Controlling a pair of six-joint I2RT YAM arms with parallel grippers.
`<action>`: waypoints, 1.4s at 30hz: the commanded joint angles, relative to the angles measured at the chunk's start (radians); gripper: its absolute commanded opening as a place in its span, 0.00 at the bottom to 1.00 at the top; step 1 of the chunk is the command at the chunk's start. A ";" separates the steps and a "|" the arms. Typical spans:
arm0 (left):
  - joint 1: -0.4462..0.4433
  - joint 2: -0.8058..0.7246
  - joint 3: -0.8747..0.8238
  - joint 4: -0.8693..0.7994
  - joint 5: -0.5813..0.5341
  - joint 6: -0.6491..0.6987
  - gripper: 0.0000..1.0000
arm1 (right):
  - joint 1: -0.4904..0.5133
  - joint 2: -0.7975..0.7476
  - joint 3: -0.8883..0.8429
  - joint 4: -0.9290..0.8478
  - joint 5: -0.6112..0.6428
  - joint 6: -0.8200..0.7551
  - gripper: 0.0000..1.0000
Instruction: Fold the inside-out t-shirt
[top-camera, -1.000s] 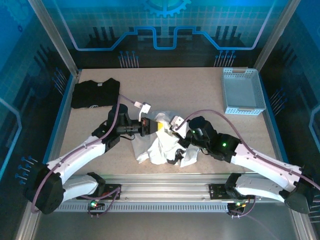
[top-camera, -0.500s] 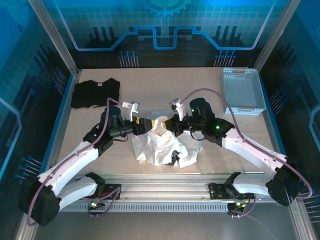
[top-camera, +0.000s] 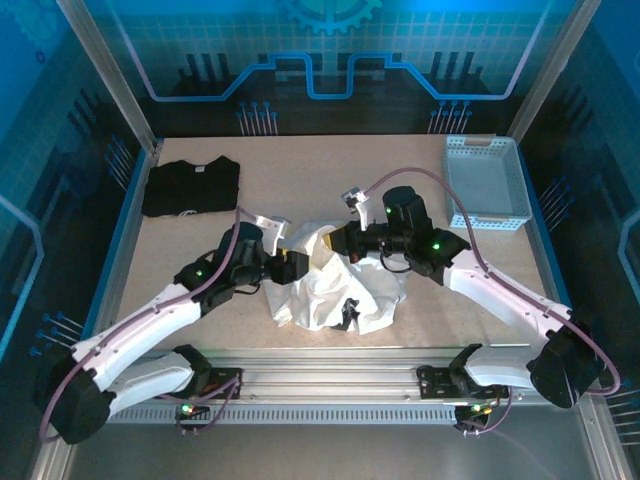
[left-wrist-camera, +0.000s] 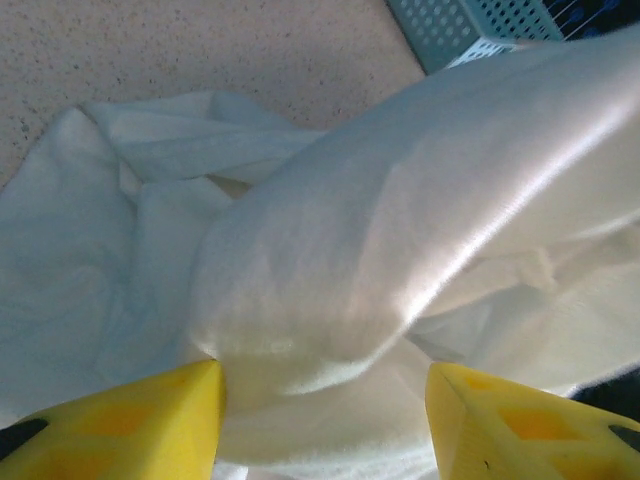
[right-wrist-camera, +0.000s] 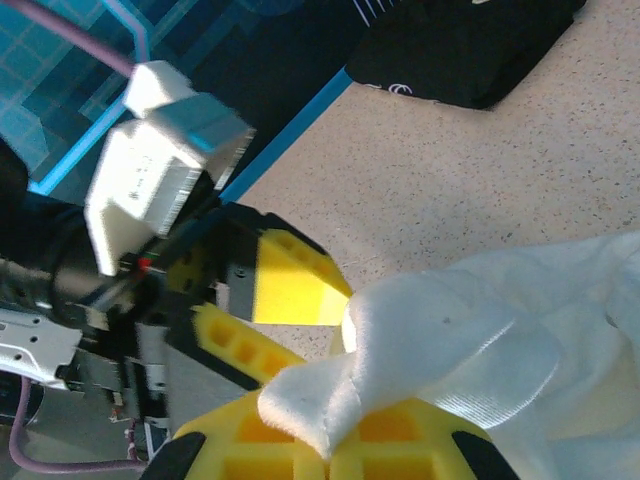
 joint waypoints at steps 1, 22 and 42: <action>-0.009 0.081 0.073 0.049 0.022 0.050 0.56 | -0.014 -0.008 0.032 -0.003 -0.029 0.004 0.00; 0.102 -0.033 -0.076 0.600 0.653 -0.139 0.00 | -0.155 -0.032 0.101 -0.334 -0.006 -0.197 0.18; 0.121 -0.006 -0.045 0.387 0.367 -0.120 0.00 | -0.169 -0.084 0.058 -0.407 -0.107 -0.185 0.00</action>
